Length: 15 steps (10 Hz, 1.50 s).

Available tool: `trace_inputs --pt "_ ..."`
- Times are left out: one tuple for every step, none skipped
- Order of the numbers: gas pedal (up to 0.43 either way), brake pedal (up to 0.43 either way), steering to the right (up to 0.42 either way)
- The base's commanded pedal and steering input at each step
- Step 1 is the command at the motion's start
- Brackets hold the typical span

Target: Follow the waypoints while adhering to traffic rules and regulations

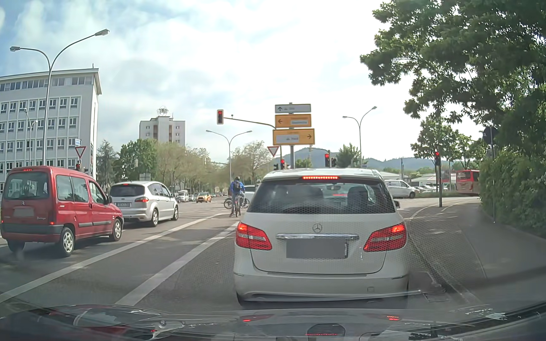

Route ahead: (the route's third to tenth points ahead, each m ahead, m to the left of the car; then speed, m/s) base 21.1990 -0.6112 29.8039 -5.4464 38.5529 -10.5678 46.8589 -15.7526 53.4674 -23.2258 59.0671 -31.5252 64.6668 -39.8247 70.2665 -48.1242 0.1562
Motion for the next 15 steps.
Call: trace_inputs --pt "0.000 0.171 0.081" --pt "0.000 0.189 0.081" --pt "0.000 0.207 0.081" --pt "0.000 0.213 0.081" --pt "0.000 0.232 0.081" --pt "0.000 0.238 0.081" --pt "0.000 0.244 0.081" --pt "0.000 0.250 0.081" --pt "0.000 0.250 0.081" --pt "0.000 0.250 0.081" --pt "0.000 0.250 0.081" --pt "0.000 0.250 0.081" --pt "0.000 0.250 0.081" --pt "0.000 0.250 0.081" --pt "0.000 0.250 0.081"
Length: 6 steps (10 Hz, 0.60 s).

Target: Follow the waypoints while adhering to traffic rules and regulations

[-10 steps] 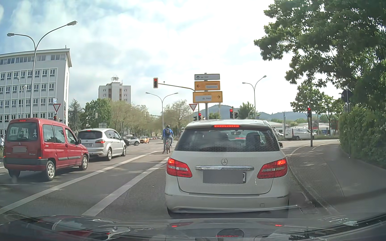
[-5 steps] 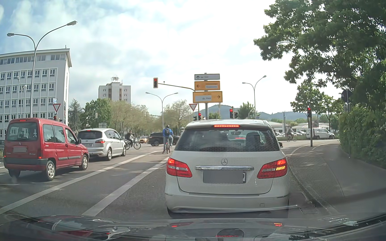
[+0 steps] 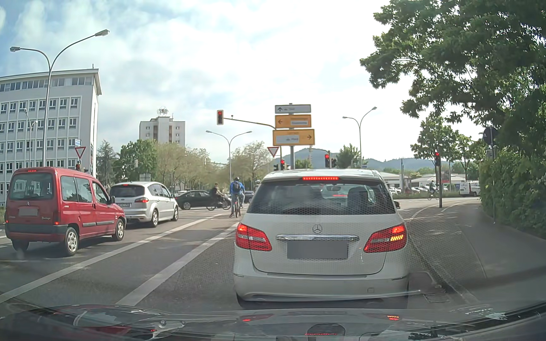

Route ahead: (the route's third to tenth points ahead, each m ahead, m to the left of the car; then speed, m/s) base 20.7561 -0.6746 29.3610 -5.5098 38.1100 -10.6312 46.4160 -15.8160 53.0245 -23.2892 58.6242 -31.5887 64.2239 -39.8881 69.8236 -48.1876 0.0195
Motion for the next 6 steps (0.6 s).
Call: trace_inputs --pt "0.000 0.250 0.081" --pt "0.000 0.250 0.081" --pt "0.000 0.250 0.081" --pt "0.000 0.250 0.081" --pt "0.000 0.250 0.081" --pt "0.000 0.250 0.081"
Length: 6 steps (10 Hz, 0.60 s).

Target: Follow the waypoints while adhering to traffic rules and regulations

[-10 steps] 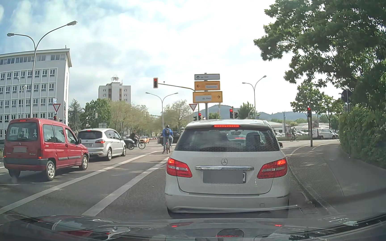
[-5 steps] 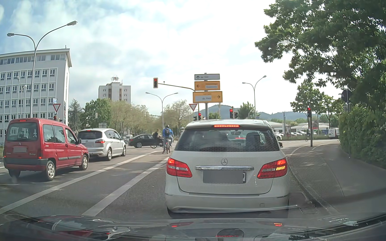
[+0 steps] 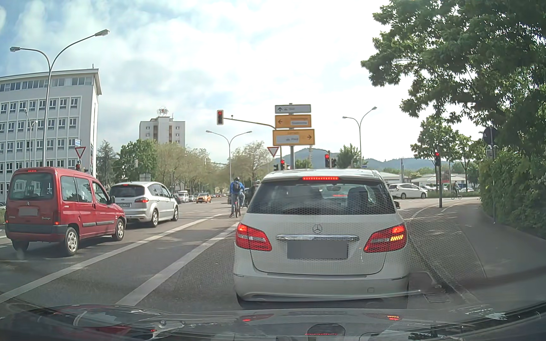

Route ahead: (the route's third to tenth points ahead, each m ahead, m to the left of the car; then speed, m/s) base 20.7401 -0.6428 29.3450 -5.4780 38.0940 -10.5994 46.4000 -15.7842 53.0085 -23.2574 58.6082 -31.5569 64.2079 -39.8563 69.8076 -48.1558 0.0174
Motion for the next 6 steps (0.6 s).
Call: trace_inputs --pt "0.000 0.250 0.081" --pt "0.000 0.250 0.081" --pt "0.000 0.250 0.081" --pt "0.000 0.250 0.081" --pt "0.000 0.250 0.081" --pt "0.000 0.250 0.081"
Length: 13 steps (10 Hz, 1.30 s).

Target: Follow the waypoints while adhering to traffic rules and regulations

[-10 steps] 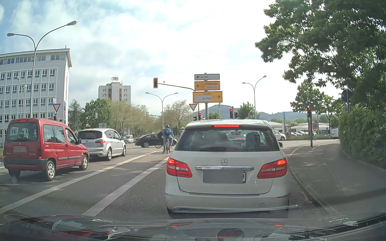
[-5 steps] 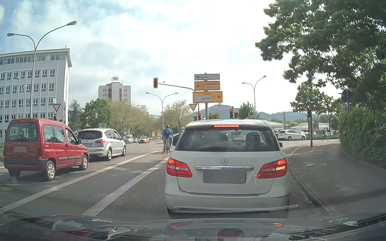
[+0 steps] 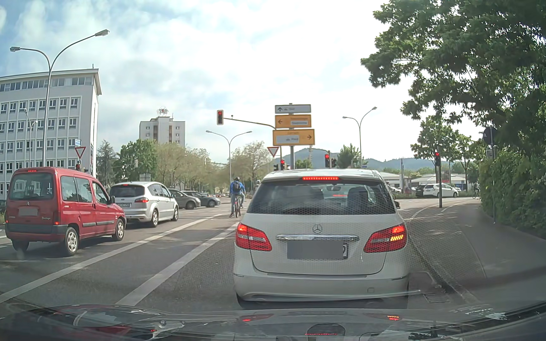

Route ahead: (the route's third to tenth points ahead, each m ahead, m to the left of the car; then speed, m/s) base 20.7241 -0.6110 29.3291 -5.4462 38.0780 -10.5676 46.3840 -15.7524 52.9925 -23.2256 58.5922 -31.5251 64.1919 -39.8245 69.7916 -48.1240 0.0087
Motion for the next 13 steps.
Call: trace_inputs --pt "0.000 0.250 0.081" --pt "0.000 0.250 0.081" --pt "0.000 0.250 0.081" --pt "0.000 0.250 0.081" --pt "0.000 0.250 0.081" --pt "0.000 0.250 0.081" --pt "0.000 0.250 0.081" --pt "0.000 0.250 0.081" --pt "0.000 0.250 0.081" --pt "0.000 0.250 0.081" --pt "0.000 0.250 0.081" --pt "0.000 0.250 0.081" --pt "0.000 0.250 0.081"
